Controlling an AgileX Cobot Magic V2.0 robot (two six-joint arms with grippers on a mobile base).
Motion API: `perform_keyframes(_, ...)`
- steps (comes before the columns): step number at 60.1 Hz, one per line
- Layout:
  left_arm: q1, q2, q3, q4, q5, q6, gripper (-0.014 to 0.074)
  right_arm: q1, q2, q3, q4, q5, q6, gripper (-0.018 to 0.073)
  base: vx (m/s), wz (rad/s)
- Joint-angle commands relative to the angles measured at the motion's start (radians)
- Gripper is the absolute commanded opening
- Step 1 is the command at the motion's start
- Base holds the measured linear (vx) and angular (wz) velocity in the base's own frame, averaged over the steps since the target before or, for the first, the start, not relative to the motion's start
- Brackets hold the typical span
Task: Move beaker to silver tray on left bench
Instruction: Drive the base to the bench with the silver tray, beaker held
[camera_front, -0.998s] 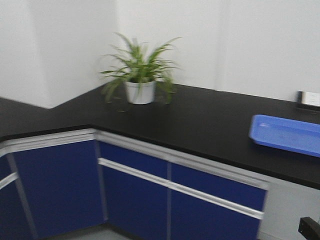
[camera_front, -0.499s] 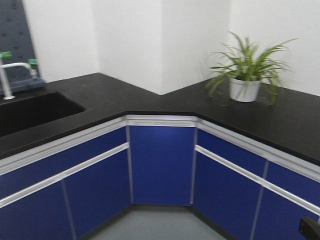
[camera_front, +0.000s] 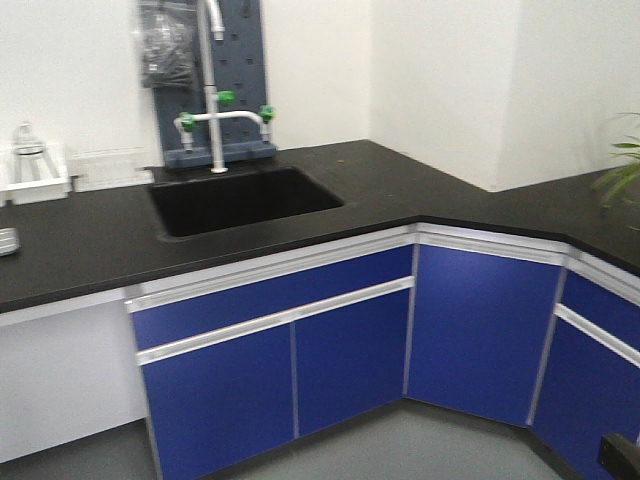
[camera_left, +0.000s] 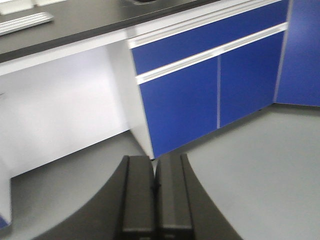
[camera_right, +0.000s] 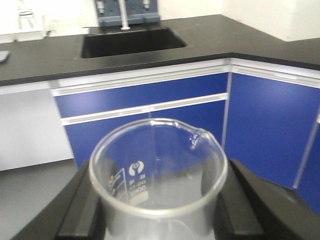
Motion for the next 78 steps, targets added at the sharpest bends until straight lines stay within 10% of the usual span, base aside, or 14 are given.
perform_keyframes(1,-0.006,-0.007,0.020,-0.003,-0.075,-0.002,0.0001,-0.001,0.000,-0.031,-0.022,-0.058,-0.001,-0.0011,-0.07,0.49)
perform_keyframes(78,-0.006,-0.007,0.020,-0.003,-0.075,-0.002,0.0001,-0.001,0.000,-0.031,-0.022,-0.058,-0.001,-0.0011,0.17,0.55)
